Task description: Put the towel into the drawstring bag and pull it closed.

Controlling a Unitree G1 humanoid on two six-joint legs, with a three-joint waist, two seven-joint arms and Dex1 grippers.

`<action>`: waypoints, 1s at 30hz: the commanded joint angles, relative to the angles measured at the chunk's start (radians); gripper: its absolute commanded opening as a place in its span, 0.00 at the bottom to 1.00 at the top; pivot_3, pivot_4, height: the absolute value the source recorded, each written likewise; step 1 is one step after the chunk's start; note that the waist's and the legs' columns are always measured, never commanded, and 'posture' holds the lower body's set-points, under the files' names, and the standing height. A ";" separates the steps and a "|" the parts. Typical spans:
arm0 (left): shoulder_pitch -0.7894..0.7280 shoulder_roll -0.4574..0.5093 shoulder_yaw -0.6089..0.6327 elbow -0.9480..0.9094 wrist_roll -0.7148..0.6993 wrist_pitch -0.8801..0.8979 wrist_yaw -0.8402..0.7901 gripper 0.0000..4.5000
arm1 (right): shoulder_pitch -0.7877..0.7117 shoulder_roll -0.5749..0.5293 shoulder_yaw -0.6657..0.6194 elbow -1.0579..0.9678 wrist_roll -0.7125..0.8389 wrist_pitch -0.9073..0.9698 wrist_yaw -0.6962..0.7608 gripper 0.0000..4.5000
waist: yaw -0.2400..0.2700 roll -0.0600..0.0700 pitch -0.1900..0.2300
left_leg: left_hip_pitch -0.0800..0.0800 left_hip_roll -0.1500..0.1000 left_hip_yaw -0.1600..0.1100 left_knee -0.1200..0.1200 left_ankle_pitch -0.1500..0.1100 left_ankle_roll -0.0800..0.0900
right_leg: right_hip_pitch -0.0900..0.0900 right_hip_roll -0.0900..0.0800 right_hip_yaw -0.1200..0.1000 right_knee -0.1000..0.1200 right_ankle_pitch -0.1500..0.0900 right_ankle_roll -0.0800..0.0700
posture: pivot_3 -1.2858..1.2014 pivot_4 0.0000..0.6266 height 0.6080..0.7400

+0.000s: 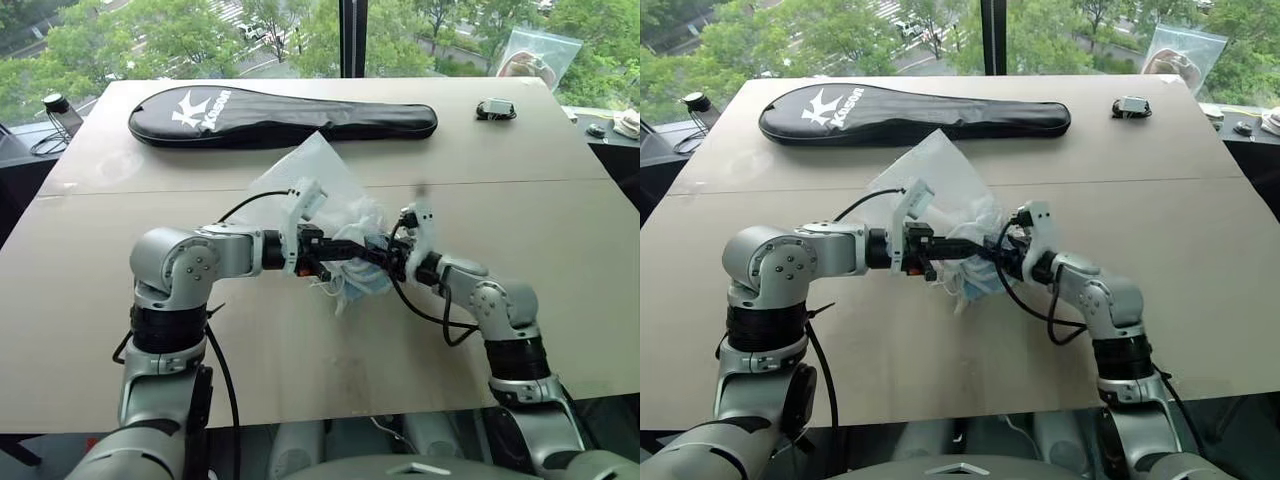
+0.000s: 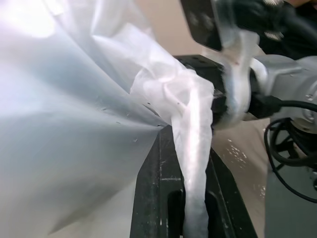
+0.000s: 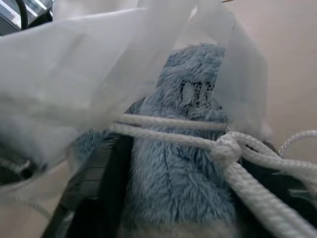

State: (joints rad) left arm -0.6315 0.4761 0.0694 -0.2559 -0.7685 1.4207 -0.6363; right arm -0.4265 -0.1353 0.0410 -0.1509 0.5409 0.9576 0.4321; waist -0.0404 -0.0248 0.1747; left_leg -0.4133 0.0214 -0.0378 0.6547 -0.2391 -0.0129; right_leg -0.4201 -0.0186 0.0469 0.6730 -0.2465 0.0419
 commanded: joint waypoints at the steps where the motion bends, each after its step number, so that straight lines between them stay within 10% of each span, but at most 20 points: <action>1: -0.003 0.012 0.003 -0.003 -0.009 -0.033 -0.009 0.00 | 0.009 -0.045 0.012 -0.116 0.034 0.052 0.016 0.73 | -0.001 0.000 0.000 | 0.000 0.000 0.000 0.000 0.000 0.000 | 0.000 0.000 0.000 0.000 0.000 0.000 | 0.52 0.24 1.00; 22: -0.009 0.080 -0.065 -0.029 -0.004 -0.099 -0.053 0.00 | 0.086 -0.277 0.107 -0.315 0.019 0.154 0.038 0.73 | 0.000 0.000 0.000 | 0.000 0.000 0.000 0.000 0.000 0.000 | 0.000 0.000 0.000 0.000 0.000 0.000 | 0.52 0.24 1.00; 26: -0.014 0.088 -0.074 -0.025 -0.001 -0.118 -0.053 0.00 | 0.090 -0.275 0.110 -0.328 0.019 0.154 0.026 0.49 | 0.000 0.000 0.000 | 0.000 0.000 0.001 0.000 0.000 0.000 | 0.000 0.001 0.001 0.000 0.000 0.000 | 0.52 0.24 1.00; 30: -0.017 0.089 -0.072 -0.022 -0.004 -0.125 -0.048 0.00 | 0.118 -0.285 0.033 -0.390 0.054 0.180 0.008 0.47 | 0.002 0.000 0.000 | 0.000 0.000 0.000 0.000 0.000 0.000 | 0.000 0.000 0.000 0.000 0.000 0.000 | 0.52 0.24 1.00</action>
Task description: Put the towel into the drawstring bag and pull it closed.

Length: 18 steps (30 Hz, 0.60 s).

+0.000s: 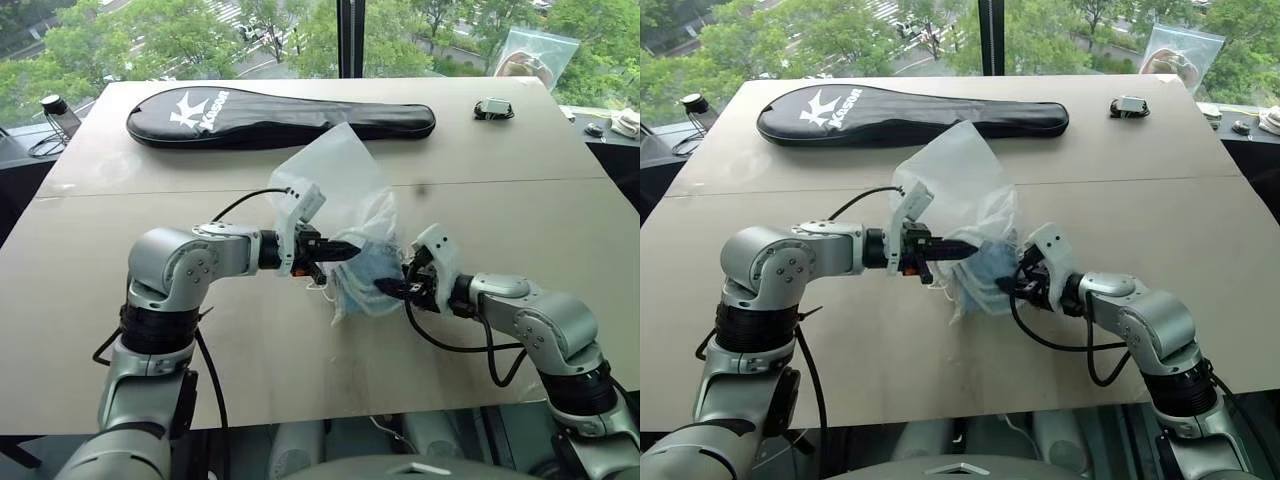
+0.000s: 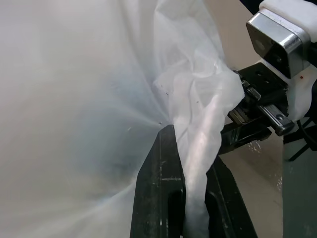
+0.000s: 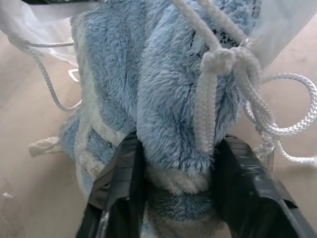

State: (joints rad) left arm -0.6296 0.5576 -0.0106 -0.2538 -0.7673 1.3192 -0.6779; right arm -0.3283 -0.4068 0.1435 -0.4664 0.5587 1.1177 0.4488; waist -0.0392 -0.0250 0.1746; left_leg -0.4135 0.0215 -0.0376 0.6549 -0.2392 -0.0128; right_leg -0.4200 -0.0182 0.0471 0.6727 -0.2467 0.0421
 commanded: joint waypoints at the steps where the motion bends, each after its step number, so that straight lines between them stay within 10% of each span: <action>1: -0.018 0.007 0.009 -0.026 -0.006 -0.023 -0.005 0.00 | 0.031 -0.013 -0.091 -0.087 0.045 0.028 -0.013 0.47 | 0.002 0.000 0.000 | 0.000 0.000 0.000 0.000 0.000 0.000 | 0.000 0.000 0.000 0.000 0.000 0.000 | 0.52 0.24 1.00; 12: -0.033 0.001 -0.002 -0.021 -0.005 -0.035 -0.001 0.00 | 0.074 -0.017 -0.165 -0.139 0.103 0.037 -0.022 0.47 | 0.001 0.000 0.000 | 0.000 0.000 0.000 0.000 0.000 0.000 | 0.000 0.000 0.000 0.000 0.000 0.000 | 0.52 0.24 1.00; 18: -0.034 -0.013 -0.014 -0.038 -0.014 -0.026 0.001 0.00 | 0.102 -0.004 -0.041 -0.088 0.049 0.004 -0.031 0.74 | -0.001 0.000 0.000 | 0.000 0.000 0.000 0.000 0.000 0.000 | 0.000 0.000 0.000 0.000 0.000 0.000 | 0.52 0.24 1.00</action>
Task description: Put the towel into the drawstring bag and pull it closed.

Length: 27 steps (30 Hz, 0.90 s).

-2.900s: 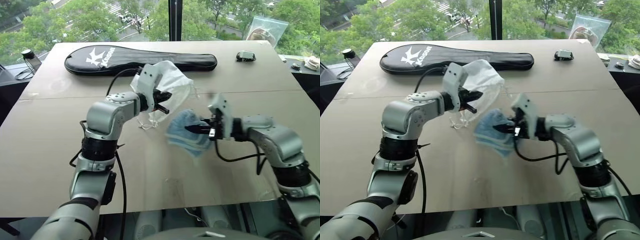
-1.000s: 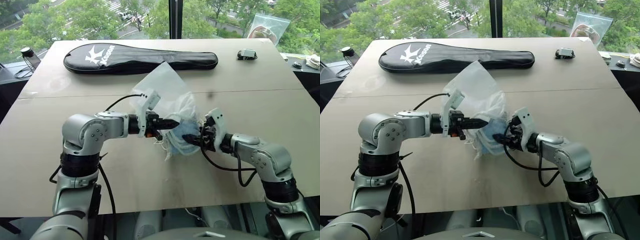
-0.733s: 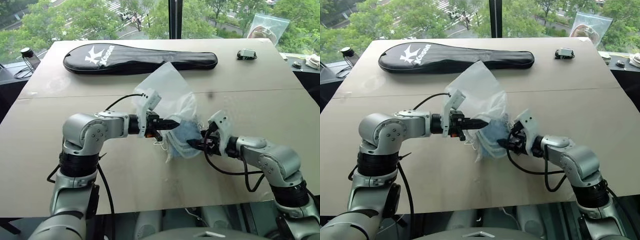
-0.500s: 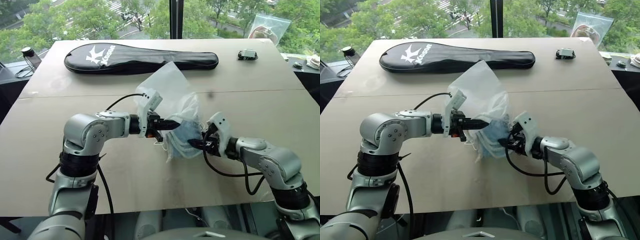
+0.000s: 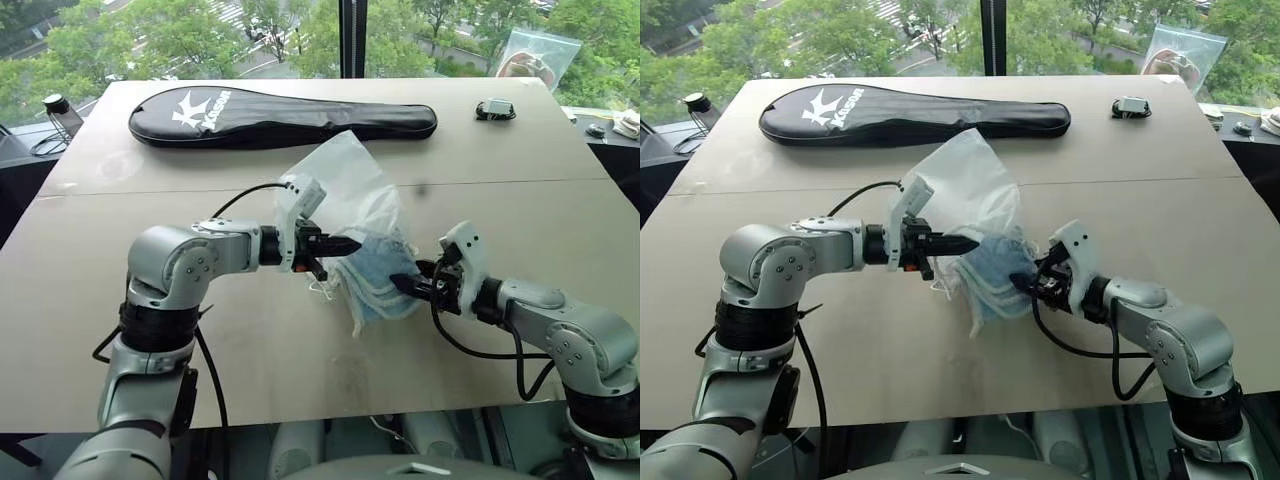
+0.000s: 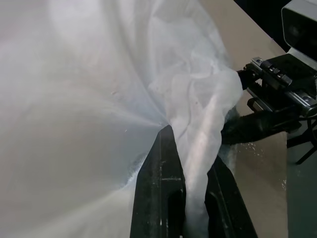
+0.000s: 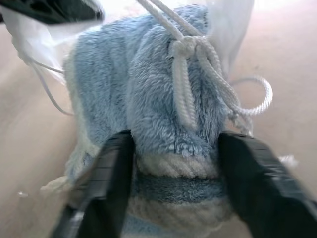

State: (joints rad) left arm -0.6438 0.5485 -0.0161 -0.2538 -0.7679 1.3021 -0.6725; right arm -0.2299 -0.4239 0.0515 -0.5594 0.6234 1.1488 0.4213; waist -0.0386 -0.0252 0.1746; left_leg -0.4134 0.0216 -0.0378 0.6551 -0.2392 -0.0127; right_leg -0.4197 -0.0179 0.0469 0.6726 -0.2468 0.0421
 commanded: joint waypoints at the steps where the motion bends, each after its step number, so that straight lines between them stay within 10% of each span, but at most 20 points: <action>1: -0.021 -0.001 -0.011 -0.042 -0.013 -0.008 -0.006 0.00 | -0.002 0.033 0.068 0.035 -0.031 -0.041 -0.014 0.70 | -0.003 0.000 0.000 | 0.000 0.000 0.000 0.000 0.000 0.000 | 0.000 0.000 0.000 0.000 0.000 0.000 | 0.52 0.24 1.00; 9: -0.014 0.037 -0.020 -0.060 -0.014 -0.006 -0.016 0.00 | -0.013 0.120 0.027 0.104 -0.015 -0.094 -0.013 0.02 | -0.003 0.000 0.000 | 0.001 0.000 0.001 0.000 0.000 0.000 | 0.000 0.001 0.001 0.001 0.000 0.000 | 0.52 0.24 1.00; 27: -0.069 0.060 0.048 -0.063 -0.149 0.112 -0.043 0.00 | -0.234 0.424 -0.266 0.398 0.235 -0.131 -0.095 0.02 | -0.003 0.000 0.000 | 0.001 0.000 0.000 0.000 0.000 0.000 | 0.000 0.000 0.001 0.001 0.000 0.000 | 0.52 0.24 1.00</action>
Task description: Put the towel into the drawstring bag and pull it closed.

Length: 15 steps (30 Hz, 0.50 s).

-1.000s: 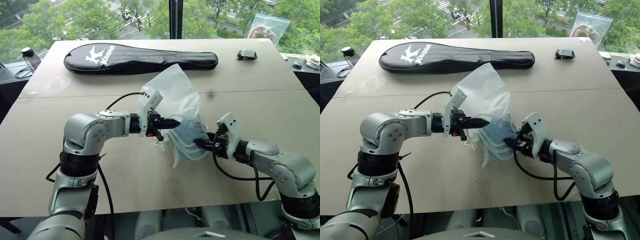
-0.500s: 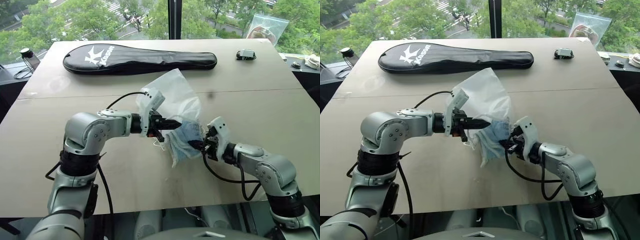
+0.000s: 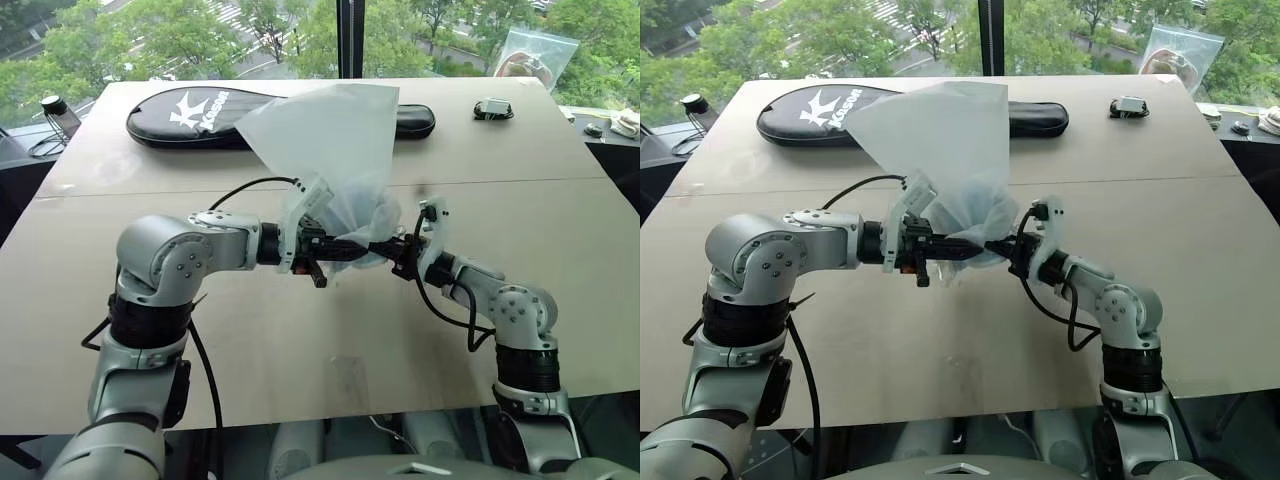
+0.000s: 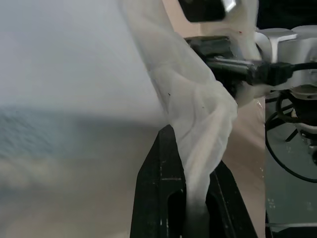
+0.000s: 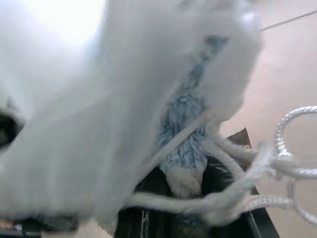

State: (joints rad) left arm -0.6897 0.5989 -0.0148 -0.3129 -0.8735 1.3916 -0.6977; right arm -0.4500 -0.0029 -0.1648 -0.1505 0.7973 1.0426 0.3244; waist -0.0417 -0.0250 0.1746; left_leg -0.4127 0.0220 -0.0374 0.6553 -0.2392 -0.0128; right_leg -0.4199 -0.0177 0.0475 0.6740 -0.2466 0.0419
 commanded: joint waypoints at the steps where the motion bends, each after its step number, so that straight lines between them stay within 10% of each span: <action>1: -0.031 0.017 0.061 0.018 -0.041 0.019 -0.017 0.00 | -0.006 -0.004 -0.064 -0.020 0.078 -0.017 0.009 0.02 | 0.001 0.000 0.000 | 0.000 0.000 0.000 0.000 0.000 0.000 | 0.000 0.000 0.000 0.000 0.000 0.000 | 0.52 0.24 1.00; 15: -0.084 0.084 0.045 0.164 0.030 -0.063 -0.066 0.00 | 0.025 -0.044 -0.102 -0.095 0.290 -0.017 -0.011 0.02 | -0.001 0.000 0.000 | 0.000 0.000 0.000 0.000 0.000 0.000 | 0.000 0.000 0.000 0.000 0.000 0.000 | 0.52 0.24 1.00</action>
State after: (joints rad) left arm -0.7549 0.6801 0.0275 -0.1298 -0.8222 1.3087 -0.7489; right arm -0.3952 -0.0595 -0.2527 -0.2242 1.0499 1.0611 0.3235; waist -0.0430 -0.0246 0.1749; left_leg -0.4129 0.0220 -0.0372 0.6551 -0.2392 -0.0127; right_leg -0.4199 -0.0176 0.0474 0.6737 -0.2467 0.0420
